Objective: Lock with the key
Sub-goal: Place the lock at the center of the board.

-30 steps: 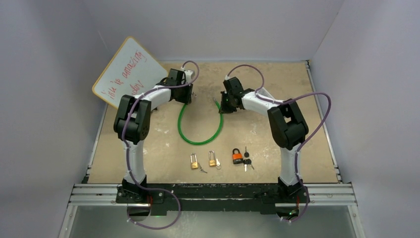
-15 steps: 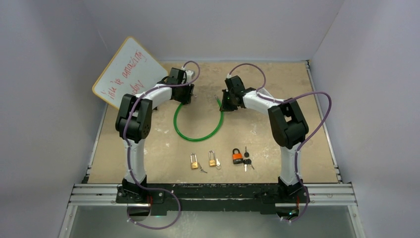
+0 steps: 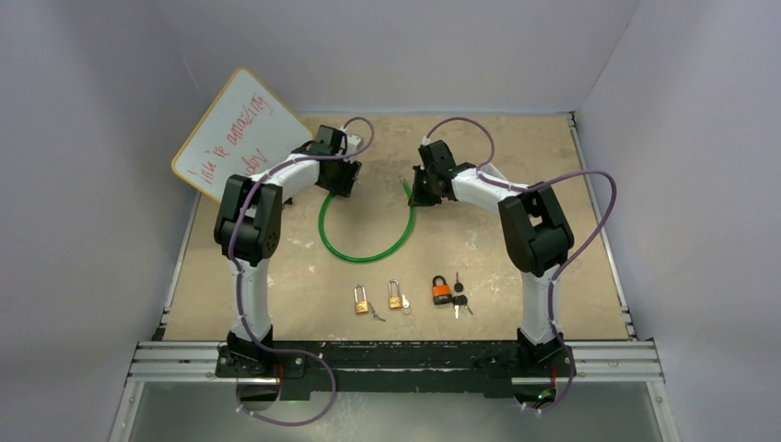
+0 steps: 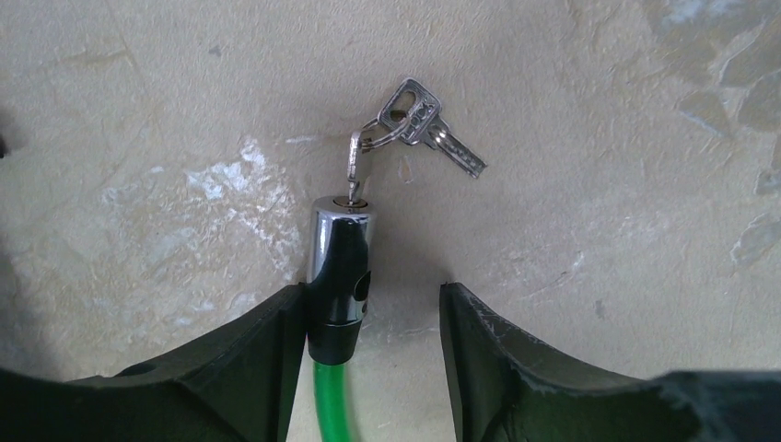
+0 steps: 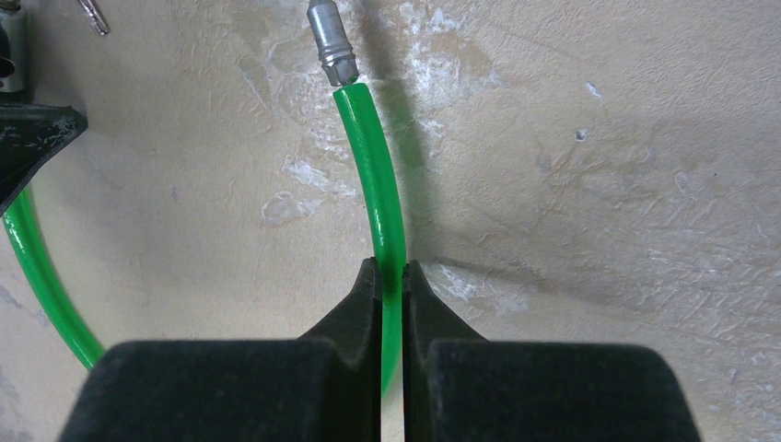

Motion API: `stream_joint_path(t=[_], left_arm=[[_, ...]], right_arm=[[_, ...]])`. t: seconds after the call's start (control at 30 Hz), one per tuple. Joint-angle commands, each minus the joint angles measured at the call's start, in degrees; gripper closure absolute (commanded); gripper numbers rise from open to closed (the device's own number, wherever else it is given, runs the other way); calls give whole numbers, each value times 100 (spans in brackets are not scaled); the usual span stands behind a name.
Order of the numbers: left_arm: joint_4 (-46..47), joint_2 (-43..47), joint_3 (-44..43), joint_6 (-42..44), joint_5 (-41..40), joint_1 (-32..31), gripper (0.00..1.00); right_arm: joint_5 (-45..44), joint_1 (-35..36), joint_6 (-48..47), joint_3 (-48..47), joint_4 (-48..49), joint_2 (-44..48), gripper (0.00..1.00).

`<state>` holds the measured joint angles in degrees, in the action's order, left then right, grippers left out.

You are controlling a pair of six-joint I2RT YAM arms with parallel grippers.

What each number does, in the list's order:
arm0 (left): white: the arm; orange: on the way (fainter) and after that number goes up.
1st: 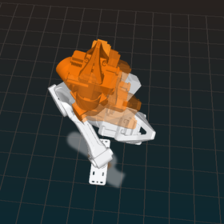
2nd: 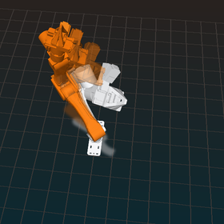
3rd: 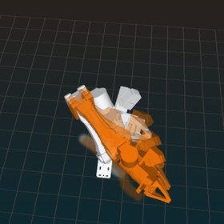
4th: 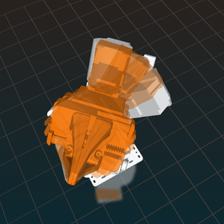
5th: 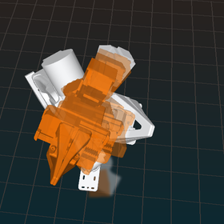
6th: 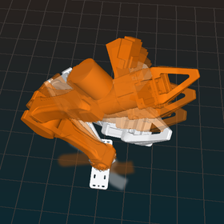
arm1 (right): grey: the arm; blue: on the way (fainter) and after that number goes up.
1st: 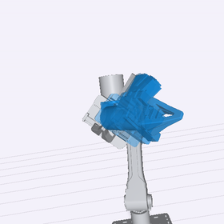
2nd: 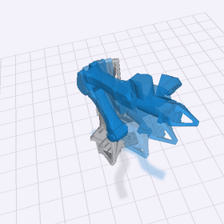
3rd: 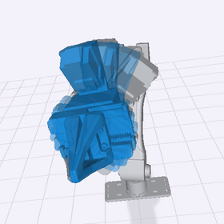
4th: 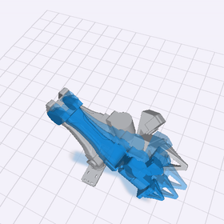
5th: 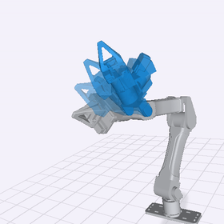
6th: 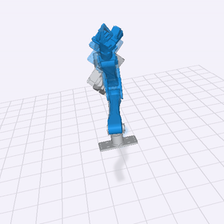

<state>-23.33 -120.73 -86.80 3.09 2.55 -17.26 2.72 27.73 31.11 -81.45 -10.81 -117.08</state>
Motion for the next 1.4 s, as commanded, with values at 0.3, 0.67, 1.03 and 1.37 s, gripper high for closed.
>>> stream_joint_path(t=[0.3, 0.67, 1.03, 1.37], left_arm=[[-488, 261, -17, 121, -244, 160, 45], [-419, 546, 182, 80, -203, 328, 37], [-273, 128, 384, 120, 407, 416, 59], [101, -4, 747, -44, 662, 480, 90]], right_arm=[[161, -6, 73, -220, 163, 9, 100], [163, -26, 63, -299, 130, 17, 100], [198, -25, 34, -363, 81, 17, 100], [311, -29, 7, -410, 49, 48, 100]])
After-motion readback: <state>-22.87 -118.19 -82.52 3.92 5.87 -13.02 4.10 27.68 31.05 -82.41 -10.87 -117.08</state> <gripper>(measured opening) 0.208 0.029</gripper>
